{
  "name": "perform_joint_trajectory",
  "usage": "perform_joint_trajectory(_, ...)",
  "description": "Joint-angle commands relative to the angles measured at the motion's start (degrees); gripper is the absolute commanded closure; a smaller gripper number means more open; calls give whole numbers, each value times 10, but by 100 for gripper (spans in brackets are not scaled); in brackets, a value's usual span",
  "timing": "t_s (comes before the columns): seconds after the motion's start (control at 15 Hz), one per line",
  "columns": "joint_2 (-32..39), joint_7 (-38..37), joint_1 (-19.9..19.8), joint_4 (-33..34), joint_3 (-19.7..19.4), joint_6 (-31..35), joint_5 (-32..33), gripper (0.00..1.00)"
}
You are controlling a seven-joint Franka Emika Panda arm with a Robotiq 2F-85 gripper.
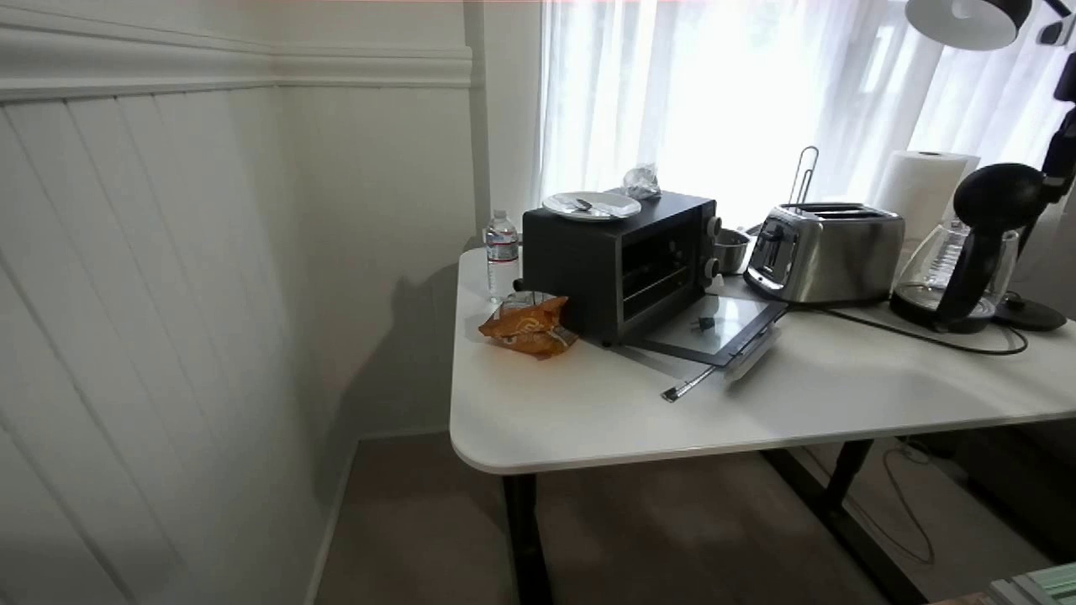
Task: Open the lid on the kettle
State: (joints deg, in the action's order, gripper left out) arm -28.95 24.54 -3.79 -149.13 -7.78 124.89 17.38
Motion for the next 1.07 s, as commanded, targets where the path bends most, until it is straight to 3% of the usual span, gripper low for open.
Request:
perform_joint_trajectory(0.0, -50, -9, 8, 35, -1, -81, -37, 32)
perform_joint_trajectory(0.27, -71, -50, 7, 63, 4, -121, -53, 4)
perform_joint_trajectory(0.33, -73, -59, 7, 69, 5, -130, -56, 1)
perform_joint_trajectory(0.6, -74, -96, 5, 86, 16, -176, -58, 0)
perform_joint_trajectory(0.67, -67, -80, 6, 77, 9, -147, -41, 0)
perform_joint_trajectory(1.0, -67, -92, 6, 82, 13, -161, -43, 0)
